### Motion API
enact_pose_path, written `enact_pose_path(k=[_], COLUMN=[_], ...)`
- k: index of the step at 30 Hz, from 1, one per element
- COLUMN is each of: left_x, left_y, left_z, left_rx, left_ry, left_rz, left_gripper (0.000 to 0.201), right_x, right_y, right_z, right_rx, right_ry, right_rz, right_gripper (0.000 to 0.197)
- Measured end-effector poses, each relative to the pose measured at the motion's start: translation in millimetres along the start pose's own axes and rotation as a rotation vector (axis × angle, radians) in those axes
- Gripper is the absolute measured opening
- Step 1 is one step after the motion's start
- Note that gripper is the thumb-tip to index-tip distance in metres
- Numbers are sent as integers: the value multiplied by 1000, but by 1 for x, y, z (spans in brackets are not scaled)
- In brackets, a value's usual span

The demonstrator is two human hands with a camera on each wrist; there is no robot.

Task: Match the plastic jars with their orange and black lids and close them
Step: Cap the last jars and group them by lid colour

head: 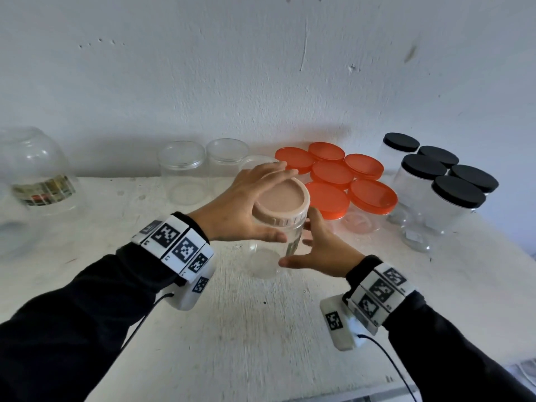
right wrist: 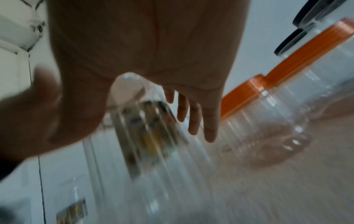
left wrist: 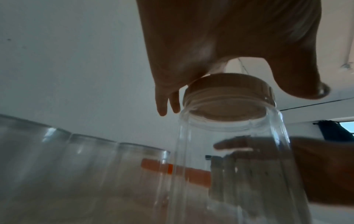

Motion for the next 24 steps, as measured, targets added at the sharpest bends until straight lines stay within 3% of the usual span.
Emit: enact_pose_path(k=[5,10,16,24], left_x=[-25,-36,-39,-42], left_y=[26,31,29,27], left_z=[13,35,36,35], left_rx=[85,163,255,188], left_ry=[332,618,614,648], left_rz=[-174,-307,-359,-370], left_gripper=[127,128,107,100], right_x=[-54,-109,-120,-126], right_y=[0,-9,-24,-30], right_z=[-50,-41,-18,-8], right_rx=[53,-89,-190,-350], right_ry=[26,480,871,837], right_rz=[-77,-156,-115,-86], right_gripper=[106,87,85,73])
Point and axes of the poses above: each hand's wrist, its own y-axis away from the middle knuckle, its own z-axis out of the palm, x = y × z, the point moved 9 cm from there along -y, towards the middle knuckle, and after that the axes turned 3 degrees about -y, right-handed, at the moved point
